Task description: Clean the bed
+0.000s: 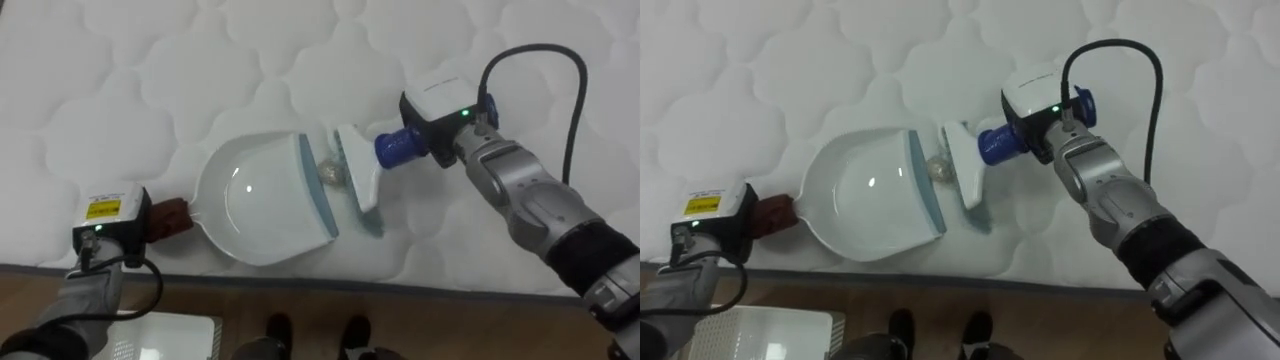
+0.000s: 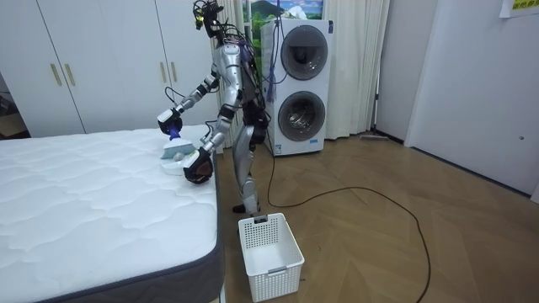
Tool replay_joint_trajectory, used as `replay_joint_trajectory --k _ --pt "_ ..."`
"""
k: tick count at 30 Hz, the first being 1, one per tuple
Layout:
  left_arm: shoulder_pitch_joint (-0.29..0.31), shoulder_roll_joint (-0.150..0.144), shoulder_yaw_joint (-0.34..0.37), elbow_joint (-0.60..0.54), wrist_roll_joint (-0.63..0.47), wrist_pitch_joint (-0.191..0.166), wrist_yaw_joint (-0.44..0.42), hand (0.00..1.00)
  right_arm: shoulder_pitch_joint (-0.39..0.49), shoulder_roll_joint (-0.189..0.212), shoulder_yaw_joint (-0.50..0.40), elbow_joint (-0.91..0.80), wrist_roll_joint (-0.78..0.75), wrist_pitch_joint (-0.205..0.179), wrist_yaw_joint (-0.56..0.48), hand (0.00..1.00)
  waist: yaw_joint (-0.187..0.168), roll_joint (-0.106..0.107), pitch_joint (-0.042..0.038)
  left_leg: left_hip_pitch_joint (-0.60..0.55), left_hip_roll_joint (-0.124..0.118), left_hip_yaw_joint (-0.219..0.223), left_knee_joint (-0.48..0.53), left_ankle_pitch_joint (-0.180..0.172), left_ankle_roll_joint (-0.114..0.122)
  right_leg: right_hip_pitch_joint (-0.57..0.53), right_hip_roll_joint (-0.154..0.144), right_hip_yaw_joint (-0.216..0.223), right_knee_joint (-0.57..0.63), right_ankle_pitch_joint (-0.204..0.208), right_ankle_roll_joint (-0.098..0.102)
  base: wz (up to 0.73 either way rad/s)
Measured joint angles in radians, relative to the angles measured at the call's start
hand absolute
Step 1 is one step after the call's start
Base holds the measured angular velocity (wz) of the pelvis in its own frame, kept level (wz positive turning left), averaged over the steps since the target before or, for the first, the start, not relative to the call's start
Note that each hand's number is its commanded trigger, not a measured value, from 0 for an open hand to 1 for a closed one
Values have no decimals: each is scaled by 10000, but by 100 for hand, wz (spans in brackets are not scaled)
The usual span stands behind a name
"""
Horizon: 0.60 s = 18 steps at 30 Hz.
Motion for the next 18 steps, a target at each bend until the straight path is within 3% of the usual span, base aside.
replay_joint_trajectory --k 18 --pt "31 -32 -6 141 10 -14 -81 100 8 -3 -34 -25 262 -282 421 100 -14 34 -43 37 -91 72 69 21 31 -111 -154 24 340 -174 -55 0"
